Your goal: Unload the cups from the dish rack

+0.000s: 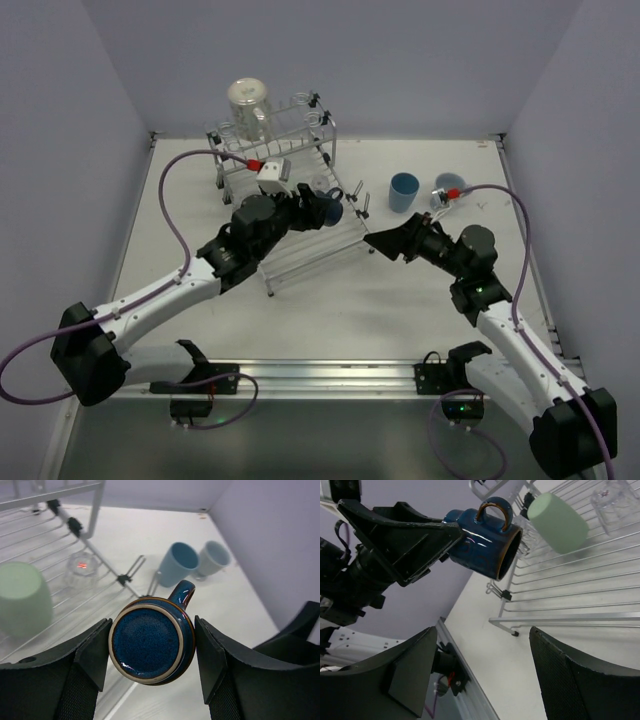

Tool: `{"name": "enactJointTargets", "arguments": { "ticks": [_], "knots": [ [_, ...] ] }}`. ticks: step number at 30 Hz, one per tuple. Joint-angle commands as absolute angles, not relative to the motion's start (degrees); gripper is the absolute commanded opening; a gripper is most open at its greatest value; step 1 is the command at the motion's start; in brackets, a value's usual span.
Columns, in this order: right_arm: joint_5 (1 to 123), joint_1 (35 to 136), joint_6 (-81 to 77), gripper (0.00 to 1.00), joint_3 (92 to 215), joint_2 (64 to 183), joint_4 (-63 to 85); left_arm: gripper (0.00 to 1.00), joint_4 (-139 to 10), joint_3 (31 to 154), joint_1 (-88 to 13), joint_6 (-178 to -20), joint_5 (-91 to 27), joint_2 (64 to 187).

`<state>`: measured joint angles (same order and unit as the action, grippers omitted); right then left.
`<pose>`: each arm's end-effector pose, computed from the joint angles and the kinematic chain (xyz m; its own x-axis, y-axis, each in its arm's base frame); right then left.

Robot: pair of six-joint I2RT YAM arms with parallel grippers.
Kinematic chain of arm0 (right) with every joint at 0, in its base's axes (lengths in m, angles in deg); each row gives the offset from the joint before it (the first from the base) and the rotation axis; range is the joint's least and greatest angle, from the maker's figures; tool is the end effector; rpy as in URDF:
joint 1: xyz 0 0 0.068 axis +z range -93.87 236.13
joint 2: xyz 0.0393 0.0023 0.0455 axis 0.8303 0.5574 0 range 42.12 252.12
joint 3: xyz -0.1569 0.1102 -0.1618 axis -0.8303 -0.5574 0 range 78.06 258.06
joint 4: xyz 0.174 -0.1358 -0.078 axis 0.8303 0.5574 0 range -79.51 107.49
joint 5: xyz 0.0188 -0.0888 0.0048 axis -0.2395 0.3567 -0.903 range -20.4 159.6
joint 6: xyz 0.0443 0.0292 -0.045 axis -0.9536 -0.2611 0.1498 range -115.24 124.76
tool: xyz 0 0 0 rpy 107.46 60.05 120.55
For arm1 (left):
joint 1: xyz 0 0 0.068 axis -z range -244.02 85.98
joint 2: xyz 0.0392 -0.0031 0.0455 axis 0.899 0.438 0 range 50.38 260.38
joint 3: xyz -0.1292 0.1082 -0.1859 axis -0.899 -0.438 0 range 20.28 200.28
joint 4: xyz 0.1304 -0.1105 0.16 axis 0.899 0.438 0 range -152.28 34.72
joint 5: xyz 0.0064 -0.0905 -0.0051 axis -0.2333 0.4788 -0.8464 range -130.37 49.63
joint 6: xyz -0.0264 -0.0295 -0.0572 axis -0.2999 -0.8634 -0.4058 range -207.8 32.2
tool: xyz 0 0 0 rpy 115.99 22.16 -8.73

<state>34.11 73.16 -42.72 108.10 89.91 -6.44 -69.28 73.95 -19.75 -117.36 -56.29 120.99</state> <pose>0.1831 0.0904 0.2819 -0.5941 0.4457 -0.6697 -0.5262 0.4144 0.7425 0.2185 -0.1913 0.3136 -0.3434 -0.3278 -0.8801 0.3547 0.8224 -0.4448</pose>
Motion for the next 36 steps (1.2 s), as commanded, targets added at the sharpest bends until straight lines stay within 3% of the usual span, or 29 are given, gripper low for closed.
{"name": "enactJointTargets", "arguments": {
  "ticks": [1, 15, 16, 18, 19, 26, 27, 29, 30, 31, 32, 33, 36],
  "knots": [
    [34.8, 74.5, -50.4, 0.77, 106.8, 89.5, -19.5, 0.2, -84.0, 71.8, -20.0, -126.5, -45.7, 118.8],
    [33.7, 74.5, -54.6, 0.71, 104.3, 90.6, -29.4, 0.2, -98.0, 69.4, -20.0, -138.7, -28.5, 121.0],
    [33.4, 74.5, -55.3, 0.65, 104.2, 90.8, -30.3, 0.2, -98.1, 69.4, -20.0, -138.8, -28.2, 121.2],
    [32.3, 74.5, -56.0, 0.44, 104.4, 91.2, -31.9, 0.2, -98.6, 69.0, -20.0, -139.3, -27.7, 121.9],
    [32.2, 74.5, -56.8, 0.39, 104.3, 91.3, -33.3, 0.2, -99.3, 68.8, -20.0, -139.6, -27.5, 122.2],
    [30.7, 74.5, -60.4, 0.41, 103.2, 93.2, -39.9, 0.22, -101.0, 67.8, -19.9, -140.6, -26.7, 122.9],
    [30.3, 74.5, -61.8, 0.39, 103.0, 94.1, -41.2, 0.22, -101.4, 67.7, -19.8, -140.8, -26.5, 123.0],
    [30.0, 74.5, -63.0, 0.24, 102.8, 94.6, -43.3, 0.24, -102.2, 67.4, -19.6, -141.1, -26.1, 123.3],
    [30.1, 74.5, -62.9, 0.06, 102.8, 94.3, -43.1, 0.3, -102.1, 67.5, -19.7, -141.1, -26.0, 123.2],
    [30.5, 74.4, -62.6, 0.0, 103.3, 93.9, -41.5, 0.36, -101.7, 67.7, -19.7, -140.8, -25.8, 123.2],
    [30.7, 74.5, -61.9, 0.0, 103.8, 93.2, -39.2, 0.43, -101.0, 68.0, -19.7, -139.9, -25.3, 123.2],
    [31.2, 74.4, -58.3, 0.0, 104.6, 92.3, -36.0, 0.63, -97.2, 68.6, -19.7, -138.8, -25.6, 122.9],
    [35.1, 74.4, -47.3, 0.0, 110.6, 88.4, -16.6, 0.93, -87.6, 71.1, -19.7, -133.3, -28.9, 120.1]
  ]
}}
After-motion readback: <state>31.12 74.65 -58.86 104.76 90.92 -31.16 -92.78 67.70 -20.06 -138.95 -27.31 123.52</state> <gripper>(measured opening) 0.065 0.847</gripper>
